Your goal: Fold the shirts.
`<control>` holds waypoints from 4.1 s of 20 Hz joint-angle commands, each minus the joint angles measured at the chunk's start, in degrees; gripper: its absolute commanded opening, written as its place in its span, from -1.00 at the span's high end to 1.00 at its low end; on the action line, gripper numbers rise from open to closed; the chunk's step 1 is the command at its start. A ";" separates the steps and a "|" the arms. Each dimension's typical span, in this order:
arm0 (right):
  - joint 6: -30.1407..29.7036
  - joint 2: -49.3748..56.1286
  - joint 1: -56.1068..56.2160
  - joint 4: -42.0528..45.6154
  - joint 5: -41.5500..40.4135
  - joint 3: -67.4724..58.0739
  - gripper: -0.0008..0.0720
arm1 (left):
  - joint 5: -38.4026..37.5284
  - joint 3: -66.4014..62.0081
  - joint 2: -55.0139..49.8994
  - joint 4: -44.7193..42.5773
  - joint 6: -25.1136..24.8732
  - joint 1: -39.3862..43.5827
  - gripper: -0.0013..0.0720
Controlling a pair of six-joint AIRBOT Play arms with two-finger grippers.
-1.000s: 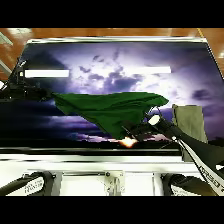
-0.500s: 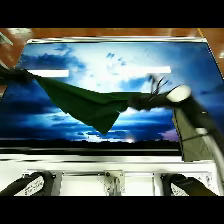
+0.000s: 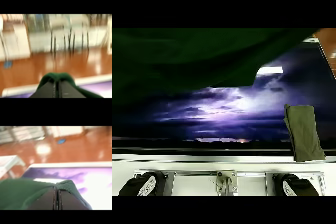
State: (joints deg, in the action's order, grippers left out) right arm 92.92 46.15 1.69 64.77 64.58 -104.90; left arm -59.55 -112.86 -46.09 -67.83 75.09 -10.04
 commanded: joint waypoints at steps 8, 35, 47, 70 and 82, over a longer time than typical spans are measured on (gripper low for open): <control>4.26 -4.46 -0.70 21.99 26.67 -3.98 0.82 | -20.24 1.57 6.43 -6.86 1.31 -0.07 0.86; -0.44 51.71 -3.72 7.50 -1.53 9.25 -0.64 | -16.76 31.85 -44.57 5.25 9.62 -4.98 -0.70; -9.07 44.70 -21.24 -9.77 18.53 33.31 -0.87 | -11.39 66.27 -32.59 9.81 5.07 -16.94 -1.00; -12.87 50.36 -19.43 -8.98 8.41 44.87 -0.86 | -4.02 66.90 -33.03 13.90 2.91 -7.56 0.86; -27.43 32.87 -14.10 -23.37 8.92 24.30 0.82 | -7.54 37.18 -17.03 13.22 1.86 -7.56 0.86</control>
State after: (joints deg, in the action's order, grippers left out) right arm 70.26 87.07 -12.58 47.05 72.90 -71.64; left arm -66.26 -63.57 -69.28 -54.37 77.14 -17.56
